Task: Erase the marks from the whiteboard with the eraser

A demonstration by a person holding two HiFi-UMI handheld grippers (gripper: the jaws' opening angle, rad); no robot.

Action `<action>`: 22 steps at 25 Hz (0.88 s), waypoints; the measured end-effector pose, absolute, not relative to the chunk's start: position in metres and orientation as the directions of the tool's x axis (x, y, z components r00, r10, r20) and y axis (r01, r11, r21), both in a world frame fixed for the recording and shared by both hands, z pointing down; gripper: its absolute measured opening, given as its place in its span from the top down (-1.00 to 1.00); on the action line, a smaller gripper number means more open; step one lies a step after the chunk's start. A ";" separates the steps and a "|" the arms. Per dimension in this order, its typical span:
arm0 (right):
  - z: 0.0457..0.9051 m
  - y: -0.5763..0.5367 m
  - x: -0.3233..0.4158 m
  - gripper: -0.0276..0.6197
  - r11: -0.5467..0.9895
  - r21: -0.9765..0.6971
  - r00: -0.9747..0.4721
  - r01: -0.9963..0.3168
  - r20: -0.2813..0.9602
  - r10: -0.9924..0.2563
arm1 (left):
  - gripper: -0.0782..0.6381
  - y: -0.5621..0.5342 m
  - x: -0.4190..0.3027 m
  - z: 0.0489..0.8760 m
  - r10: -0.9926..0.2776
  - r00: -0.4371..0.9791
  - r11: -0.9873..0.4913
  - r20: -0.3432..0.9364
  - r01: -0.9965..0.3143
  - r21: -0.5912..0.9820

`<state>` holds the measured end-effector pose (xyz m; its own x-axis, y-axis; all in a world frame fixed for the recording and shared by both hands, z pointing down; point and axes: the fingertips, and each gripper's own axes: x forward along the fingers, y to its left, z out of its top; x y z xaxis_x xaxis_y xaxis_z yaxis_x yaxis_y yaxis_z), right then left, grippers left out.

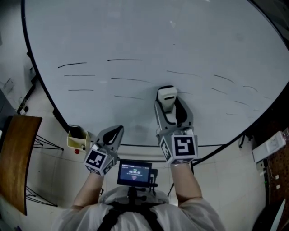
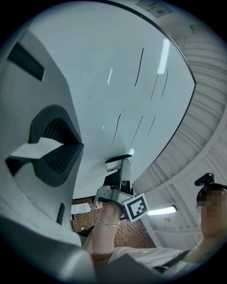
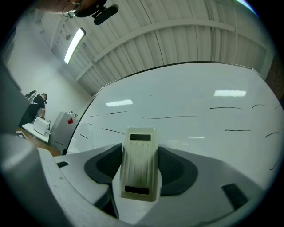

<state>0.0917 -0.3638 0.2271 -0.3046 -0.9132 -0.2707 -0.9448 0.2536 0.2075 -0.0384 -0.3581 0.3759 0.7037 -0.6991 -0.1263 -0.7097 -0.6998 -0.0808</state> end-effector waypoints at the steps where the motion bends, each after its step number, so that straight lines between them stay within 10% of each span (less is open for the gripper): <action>1: 0.226 -0.367 0.088 0.13 0.253 0.217 -0.306 -0.943 -0.263 -0.915 | 0.77 -0.359 -0.038 0.376 -0.698 0.704 -0.701 -0.127 -0.709 -0.079; 22: 0.225 -0.370 0.180 0.13 0.130 0.066 -0.142 -0.989 -0.250 -0.958 | 0.77 -0.369 -0.024 0.378 -0.678 0.723 -0.720 -0.132 -0.689 -0.083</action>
<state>0.1799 -0.3696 0.2250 -0.1421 -0.9577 -0.2503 -0.9894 0.1295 0.0659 -0.0244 -0.3690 0.3781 0.7233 -0.6779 -0.1315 -0.6895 -0.7195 -0.0828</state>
